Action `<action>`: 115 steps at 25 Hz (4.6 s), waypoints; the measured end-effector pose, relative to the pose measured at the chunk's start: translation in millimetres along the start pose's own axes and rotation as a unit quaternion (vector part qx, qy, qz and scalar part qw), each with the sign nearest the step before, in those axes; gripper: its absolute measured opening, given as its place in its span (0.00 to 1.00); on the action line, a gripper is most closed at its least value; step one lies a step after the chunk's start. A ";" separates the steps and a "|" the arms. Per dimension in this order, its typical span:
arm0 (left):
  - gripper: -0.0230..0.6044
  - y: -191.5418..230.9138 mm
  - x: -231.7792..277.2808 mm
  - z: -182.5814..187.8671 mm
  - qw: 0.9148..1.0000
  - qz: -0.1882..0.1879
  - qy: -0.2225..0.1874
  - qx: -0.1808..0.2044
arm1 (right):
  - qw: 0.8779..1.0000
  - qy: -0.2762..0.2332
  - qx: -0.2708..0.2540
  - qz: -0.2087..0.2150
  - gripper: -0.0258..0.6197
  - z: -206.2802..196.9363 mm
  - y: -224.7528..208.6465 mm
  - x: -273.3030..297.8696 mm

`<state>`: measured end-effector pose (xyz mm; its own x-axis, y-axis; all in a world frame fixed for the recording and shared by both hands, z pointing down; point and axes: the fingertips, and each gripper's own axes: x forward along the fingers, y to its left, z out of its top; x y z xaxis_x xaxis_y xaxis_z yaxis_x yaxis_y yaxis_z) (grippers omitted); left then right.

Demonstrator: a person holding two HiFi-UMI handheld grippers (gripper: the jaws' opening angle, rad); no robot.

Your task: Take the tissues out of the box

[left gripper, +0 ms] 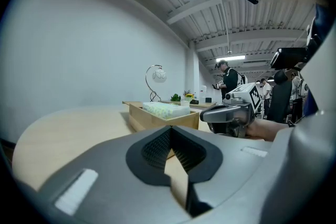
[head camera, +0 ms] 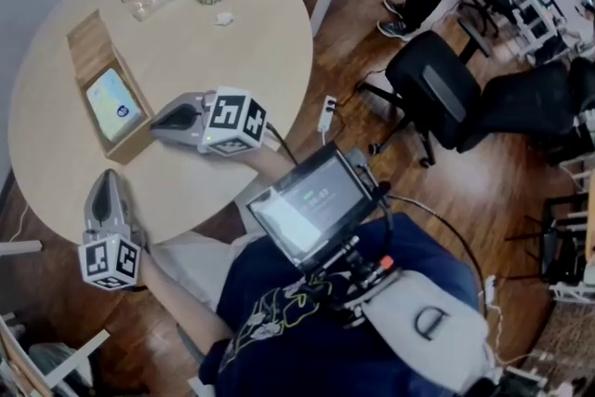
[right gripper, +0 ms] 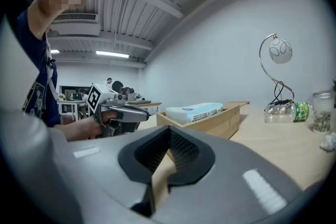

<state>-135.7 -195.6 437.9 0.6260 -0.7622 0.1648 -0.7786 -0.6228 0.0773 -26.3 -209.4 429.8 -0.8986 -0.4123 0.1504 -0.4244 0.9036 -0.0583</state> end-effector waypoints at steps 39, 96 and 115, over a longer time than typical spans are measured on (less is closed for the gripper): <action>0.04 -14.1 17.9 -11.2 1.000 -0.012 -0.005 0.007 | 1.000 0.010 -0.004 -0.010 0.04 -20.8 -12.0 -16.1; 0.04 -14.4 10.3 -7.9 0.999 -0.052 0.004 0.014 | 1.000 0.002 -0.001 -0.001 0.04 -13.8 -5.2 1.8; 0.04 -18.6 13.2 -7.2 0.998 -0.067 0.003 0.014 | 1.000 0.004 -0.002 -0.009 0.04 -8.9 -6.7 -0.6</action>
<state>-113.3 -192.8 445.8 0.7234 -0.6714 0.1611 -0.6870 -0.7231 0.0718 -21.9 -214.2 438.8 -0.8900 -0.4271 0.1596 -0.4396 0.8967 -0.0520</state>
